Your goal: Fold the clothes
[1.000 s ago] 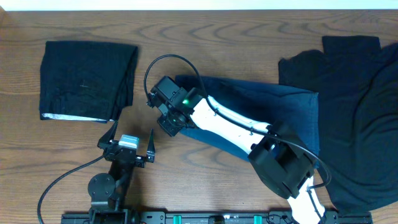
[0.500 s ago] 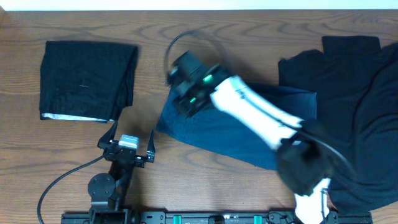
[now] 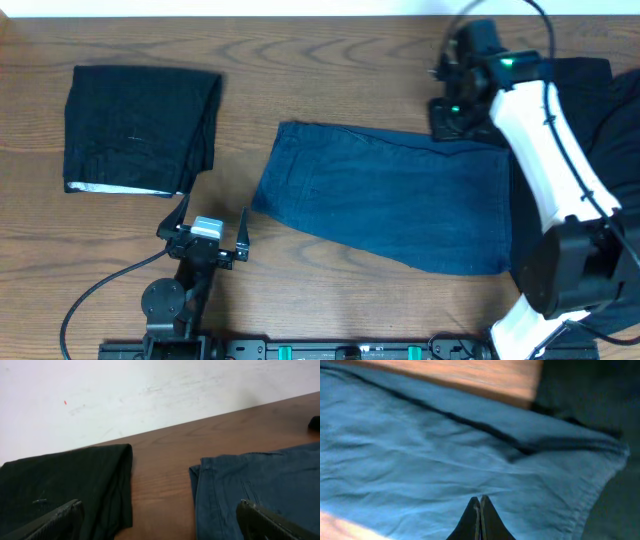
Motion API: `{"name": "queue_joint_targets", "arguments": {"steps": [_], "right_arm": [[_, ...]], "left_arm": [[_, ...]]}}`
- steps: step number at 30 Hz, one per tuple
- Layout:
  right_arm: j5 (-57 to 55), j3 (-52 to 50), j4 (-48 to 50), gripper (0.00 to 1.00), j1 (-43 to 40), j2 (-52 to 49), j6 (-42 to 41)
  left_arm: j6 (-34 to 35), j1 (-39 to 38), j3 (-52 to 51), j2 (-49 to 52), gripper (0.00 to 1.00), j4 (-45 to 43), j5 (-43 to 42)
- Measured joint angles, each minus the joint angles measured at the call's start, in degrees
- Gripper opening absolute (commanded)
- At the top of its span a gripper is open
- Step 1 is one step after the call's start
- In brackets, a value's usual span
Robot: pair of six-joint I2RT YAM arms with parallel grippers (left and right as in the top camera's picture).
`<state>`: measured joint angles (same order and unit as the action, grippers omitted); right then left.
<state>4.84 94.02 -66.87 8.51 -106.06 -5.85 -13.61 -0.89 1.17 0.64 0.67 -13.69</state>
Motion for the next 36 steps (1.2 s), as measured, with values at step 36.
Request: {"name": "queue_joint_targets", "arguments": {"steps": [36], "right_arm": [[1.3,-31.7,42.3,0.01,14.6,-2.2,-7.6]], "left_arm": [[0.0,0.0,0.0,0.0,0.98,0.0,0.0]]}}
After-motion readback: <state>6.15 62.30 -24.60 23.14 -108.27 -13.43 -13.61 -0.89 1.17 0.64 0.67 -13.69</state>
